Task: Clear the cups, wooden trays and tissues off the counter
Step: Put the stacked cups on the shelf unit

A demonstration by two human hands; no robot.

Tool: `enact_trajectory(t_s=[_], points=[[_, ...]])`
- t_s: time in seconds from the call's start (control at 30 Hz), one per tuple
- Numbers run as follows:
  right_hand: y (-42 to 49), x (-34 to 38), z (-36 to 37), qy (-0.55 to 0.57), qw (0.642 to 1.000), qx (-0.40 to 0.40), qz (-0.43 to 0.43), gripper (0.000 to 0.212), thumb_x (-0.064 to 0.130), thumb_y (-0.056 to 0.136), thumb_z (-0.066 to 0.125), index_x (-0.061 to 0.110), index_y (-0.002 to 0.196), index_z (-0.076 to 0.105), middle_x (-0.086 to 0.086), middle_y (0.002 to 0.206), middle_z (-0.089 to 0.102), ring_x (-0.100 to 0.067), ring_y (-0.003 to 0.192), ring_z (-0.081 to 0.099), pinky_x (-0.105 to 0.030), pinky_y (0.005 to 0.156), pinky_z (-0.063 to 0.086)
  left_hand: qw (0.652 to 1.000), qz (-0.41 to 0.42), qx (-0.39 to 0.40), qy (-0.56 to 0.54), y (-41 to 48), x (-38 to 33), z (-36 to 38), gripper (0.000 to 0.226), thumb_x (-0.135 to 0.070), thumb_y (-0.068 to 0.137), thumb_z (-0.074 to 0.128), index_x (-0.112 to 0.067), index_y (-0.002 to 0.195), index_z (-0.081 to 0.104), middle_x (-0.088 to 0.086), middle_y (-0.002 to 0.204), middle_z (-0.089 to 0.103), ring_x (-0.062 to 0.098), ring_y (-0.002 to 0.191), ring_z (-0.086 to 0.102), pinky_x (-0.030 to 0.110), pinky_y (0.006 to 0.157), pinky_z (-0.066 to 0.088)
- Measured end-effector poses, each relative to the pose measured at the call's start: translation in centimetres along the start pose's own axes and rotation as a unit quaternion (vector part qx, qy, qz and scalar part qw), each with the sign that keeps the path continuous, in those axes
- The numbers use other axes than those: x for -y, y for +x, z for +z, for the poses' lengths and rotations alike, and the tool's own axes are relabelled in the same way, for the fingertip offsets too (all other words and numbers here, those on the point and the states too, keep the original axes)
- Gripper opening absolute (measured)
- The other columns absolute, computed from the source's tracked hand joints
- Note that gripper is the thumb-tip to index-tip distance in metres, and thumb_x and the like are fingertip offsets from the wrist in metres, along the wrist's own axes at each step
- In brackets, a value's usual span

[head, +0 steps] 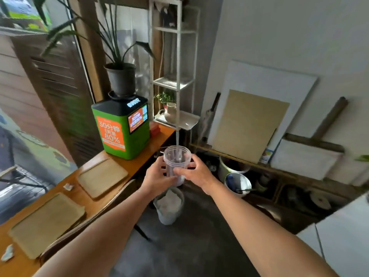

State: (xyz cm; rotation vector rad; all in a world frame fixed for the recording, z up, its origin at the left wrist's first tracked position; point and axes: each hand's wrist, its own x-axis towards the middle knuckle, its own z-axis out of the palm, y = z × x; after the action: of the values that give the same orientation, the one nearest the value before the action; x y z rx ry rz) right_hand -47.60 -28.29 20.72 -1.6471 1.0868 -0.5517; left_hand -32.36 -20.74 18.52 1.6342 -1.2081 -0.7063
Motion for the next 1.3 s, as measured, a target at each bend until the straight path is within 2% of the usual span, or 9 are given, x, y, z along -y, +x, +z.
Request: enact_trajectory(t_s=[0.1,0.23,0.4,0.47,0.57,0.7,0.9,1.1,1.3], points=[[0.0,-1.4,-2.5,0.006,0.999,-0.042,0.025,0.080,0.054,0.062,0.083,0.036,0.133,0.051,0.010,0.110,0.062,-0.012,0.103,0.062,-0.044,0.092,0.056,0.999,-0.002,0.040,0.022,1.9,-0.8,2.6,0.072,-0.021,0.066,0.091,-0.028,0.127,0.053,-0.016,0.105,0.062,0.001,0.088,0.064,0.010,0.059,0.049],[0.9,-2.7,-5.4,0.026,0.995,-0.084,0.056,0.091,0.062,0.050,0.080,0.035,0.131,0.050,0.005,0.113,0.063,-0.017,0.107,0.062,-0.046,0.094,0.055,0.995,0.001,0.089,0.049,4.9,-1.7,5.8,0.073,-0.022,0.066,0.090,-0.028,0.128,0.052,-0.016,0.104,0.062,0.004,0.091,0.064,0.010,0.063,0.045],[4.3,-3.8,-8.6,0.040,0.990,-0.107,0.088,0.088,0.057,0.058,0.084,0.033,0.134,0.046,0.001,0.118,0.061,-0.021,0.110,0.062,-0.047,0.093,0.056,0.990,0.017,0.119,0.068,9.9,-2.0,8.5,0.070,-0.023,0.067,0.090,-0.024,0.127,0.053,-0.010,0.106,0.065,0.005,0.091,0.063,0.010,0.065,0.043],[6.3,-3.7,-9.4,0.042,0.988,-0.113,0.096,0.094,0.064,0.053,0.082,0.034,0.133,0.045,0.002,0.121,0.061,-0.021,0.111,0.061,-0.047,0.093,0.056,0.988,0.028,0.129,0.080,12.4,-2.0,9.0,0.070,-0.023,0.068,0.089,-0.022,0.128,0.053,-0.008,0.110,0.066,0.005,0.094,0.062,0.015,0.073,0.047],[9.7,-3.6,-10.4,0.053,0.985,-0.129,0.102,0.095,0.064,0.049,0.083,0.035,0.131,0.046,0.004,0.118,0.063,-0.018,0.109,0.062,-0.047,0.095,0.055,0.984,0.028,0.155,0.085,16.5,-2.1,9.6,0.075,-0.024,0.070,0.089,-0.020,0.134,0.049,-0.003,0.118,0.066,0.014,0.105,0.065,0.034,0.087,0.056],[14.8,-3.0,-12.1,0.056,0.983,-0.138,0.111,0.091,0.063,0.047,0.085,0.035,0.126,0.047,0.004,0.117,0.064,-0.019,0.109,0.064,-0.047,0.095,0.055,0.981,0.029,0.164,0.095,22.4,-2.0,10.0,0.079,-0.029,0.071,0.088,-0.020,0.137,0.046,-0.002,0.121,0.065,0.017,0.108,0.065,0.036,0.092,0.054],[21.2,-3.4,-13.6,0.052,0.978,-0.157,0.128,0.093,0.064,0.047,0.083,0.033,0.127,0.047,0.003,0.119,0.064,-0.018,0.107,0.064,-0.046,0.092,0.057,0.976,0.032,0.193,0.098,29.6,-0.9,11.2,0.077,-0.028,0.069,0.089,-0.021,0.133,0.048,-0.004,0.119,0.064,0.012,0.102,0.064,0.030,0.085,0.052],[24.5,-5.6,-15.2,0.089,0.970,-0.164,0.156,0.103,0.063,0.049,0.083,0.030,0.138,0.043,-0.001,0.125,0.063,-0.022,0.114,0.062,-0.048,0.097,0.053,0.964,0.031,0.235,0.120,33.9,0.4,14.1,0.078,-0.028,0.070,0.088,-0.025,0.136,0.046,-0.007,0.118,0.064,0.009,0.099,0.063,0.024,0.080,0.051],[29.1,-7.6,-18.6,0.101,0.967,-0.162,0.170,0.098,0.063,0.047,0.081,0.032,0.133,0.046,0.001,0.121,0.060,-0.022,0.113,0.061,-0.047,0.096,0.054,0.960,0.019,0.248,0.131,39.0,0.6,17.5,0.078,-0.032,0.068,0.089,-0.023,0.134,0.047,-0.013,0.110,0.060,0.007,0.096,0.063,0.023,0.079,0.051]])
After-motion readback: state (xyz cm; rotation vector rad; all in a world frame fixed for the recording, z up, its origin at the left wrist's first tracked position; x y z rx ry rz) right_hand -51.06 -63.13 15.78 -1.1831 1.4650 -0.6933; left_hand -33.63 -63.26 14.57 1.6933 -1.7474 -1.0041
